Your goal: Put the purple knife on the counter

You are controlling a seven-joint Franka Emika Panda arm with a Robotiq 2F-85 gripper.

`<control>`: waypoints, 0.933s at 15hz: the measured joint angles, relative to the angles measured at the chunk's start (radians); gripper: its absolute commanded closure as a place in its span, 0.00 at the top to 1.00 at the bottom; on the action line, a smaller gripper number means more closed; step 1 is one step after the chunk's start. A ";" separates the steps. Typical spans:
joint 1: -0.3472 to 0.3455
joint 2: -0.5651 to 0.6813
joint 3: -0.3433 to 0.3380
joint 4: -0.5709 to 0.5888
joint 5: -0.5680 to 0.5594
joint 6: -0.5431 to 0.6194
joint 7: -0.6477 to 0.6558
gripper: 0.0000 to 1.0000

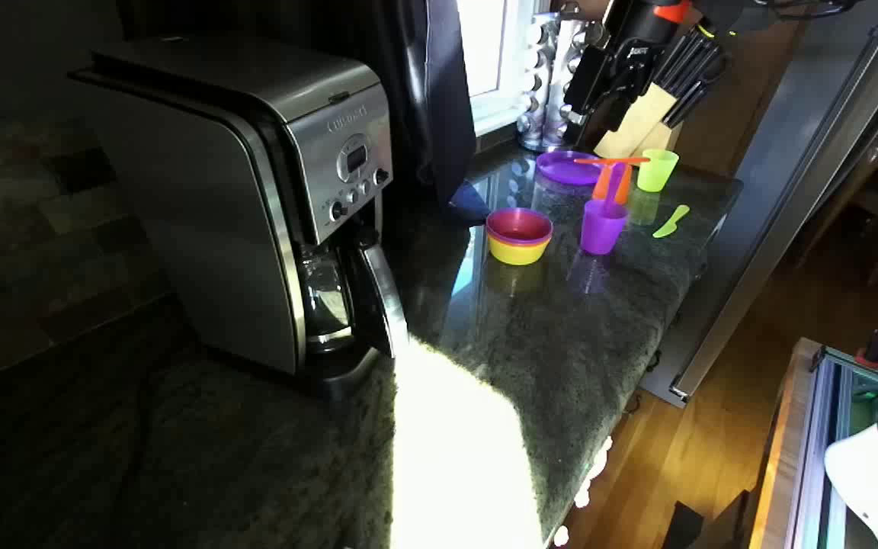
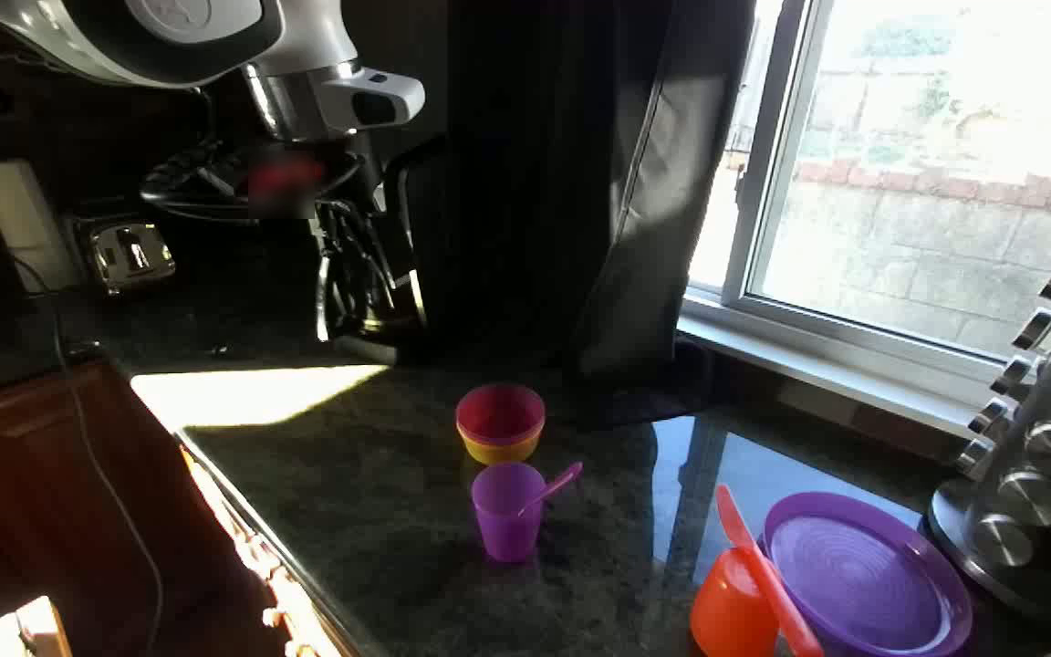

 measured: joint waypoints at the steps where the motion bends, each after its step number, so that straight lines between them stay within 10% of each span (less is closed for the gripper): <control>1: 0.000 0.000 0.000 0.000 0.000 0.000 0.000 1.00; 7: -0.050 0.010 0.023 -0.009 -0.126 0.119 0.084 1.00; 14: -0.285 0.073 0.109 -0.069 -0.494 0.401 0.433 1.00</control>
